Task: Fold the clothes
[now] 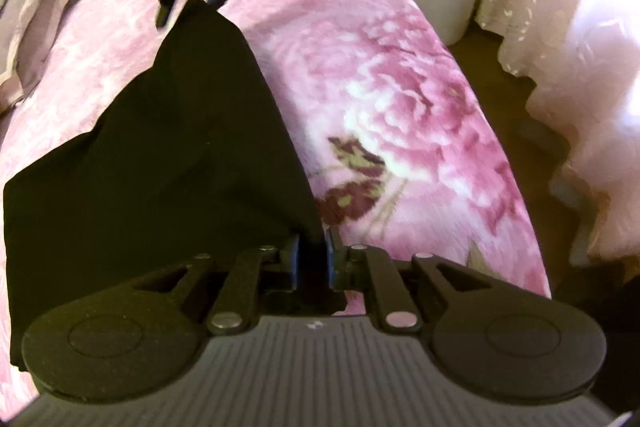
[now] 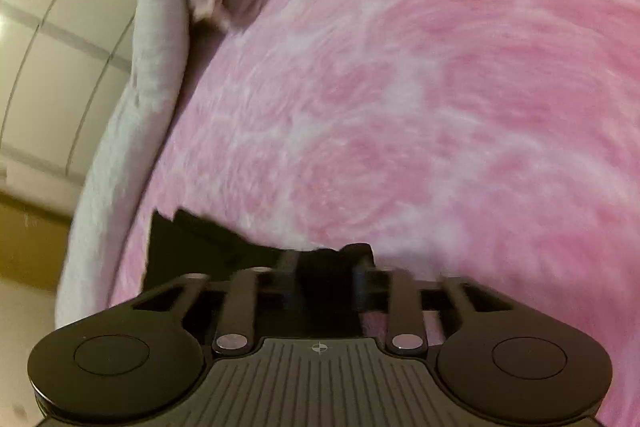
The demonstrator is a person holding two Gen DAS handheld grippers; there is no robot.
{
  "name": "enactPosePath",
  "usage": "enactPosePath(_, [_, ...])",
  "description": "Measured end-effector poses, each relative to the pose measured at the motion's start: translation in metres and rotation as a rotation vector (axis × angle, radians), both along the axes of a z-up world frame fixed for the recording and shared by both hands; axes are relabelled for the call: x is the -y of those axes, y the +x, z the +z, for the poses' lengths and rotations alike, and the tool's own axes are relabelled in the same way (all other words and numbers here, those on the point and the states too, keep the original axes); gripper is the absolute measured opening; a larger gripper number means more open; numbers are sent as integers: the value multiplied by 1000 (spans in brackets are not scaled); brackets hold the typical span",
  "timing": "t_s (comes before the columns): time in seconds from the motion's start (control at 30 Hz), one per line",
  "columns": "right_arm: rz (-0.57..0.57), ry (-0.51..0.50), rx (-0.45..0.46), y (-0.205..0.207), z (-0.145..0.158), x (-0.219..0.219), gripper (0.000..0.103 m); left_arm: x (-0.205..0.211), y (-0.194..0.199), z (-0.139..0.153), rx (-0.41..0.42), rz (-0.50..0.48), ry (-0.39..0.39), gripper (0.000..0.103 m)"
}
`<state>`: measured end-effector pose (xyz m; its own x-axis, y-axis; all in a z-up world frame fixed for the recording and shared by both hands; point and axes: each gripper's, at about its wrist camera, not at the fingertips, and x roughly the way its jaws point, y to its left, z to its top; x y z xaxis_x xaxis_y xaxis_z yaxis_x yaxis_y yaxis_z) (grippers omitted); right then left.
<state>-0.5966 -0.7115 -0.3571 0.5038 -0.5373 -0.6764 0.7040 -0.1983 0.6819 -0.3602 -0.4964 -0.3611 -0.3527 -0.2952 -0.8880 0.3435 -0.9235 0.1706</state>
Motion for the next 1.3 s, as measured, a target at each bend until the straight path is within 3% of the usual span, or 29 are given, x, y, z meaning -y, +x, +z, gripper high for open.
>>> enactPosePath(0.1, [-105,7,24,-1,4,-42,68,2,4,3,-25,-25,51,14])
enactPosePath(0.2, [-147,61,66,16,-4,-76,69,7,19,17,-67,-14,81,16])
enactPosePath(0.33, [-162,106,130,49,-29,-107,69,26,67,38,-128,98,39,19])
enactPosePath(0.4, [-166,99,130,63,-38,-108,68,42,95,37,-88,159,-27,20])
enactPosePath(0.43, [-168,100,127,66,-41,-106,62,50,107,34,-63,186,-56,20])
enactPosePath(0.47, [-180,131,158,62,-44,-101,24,58,119,32,-37,211,-87,20])
enactPosePath(0.5, [-194,167,194,56,-47,-96,12,65,129,30,-6,221,-122,20])
enactPosePath(0.6, [-142,161,144,32,-30,-72,8,81,145,26,61,209,-230,34])
enactPosePath(0.73, [-83,108,55,-10,-3,-34,4,92,149,22,114,113,-352,41])
enactPosePath(0.8, [7,98,12,-28,2,-9,4,90,141,13,139,29,-400,42])
enactPosePath(0.93, [184,82,-158,-19,13,6,7,77,124,-16,219,-175,-454,47])
enactPosePath(0.97, [222,53,-238,-9,20,-1,12,73,122,-24,248,-227,-468,47])
enactPosePath(1.0, [259,24,-321,1,29,-9,24,70,121,-32,275,-278,-482,49])
enactPosePath(1.1, [352,-129,-634,42,49,-61,51,65,126,-52,351,-362,-541,60])
enactPosePath(1.2, [535,-270,-837,95,43,-120,66,68,138,-64,381,-386,-566,65])
enactPosePath(1.3, [784,-375,-1013,150,11,-172,70,69,149,-70,362,-417,-607,72])
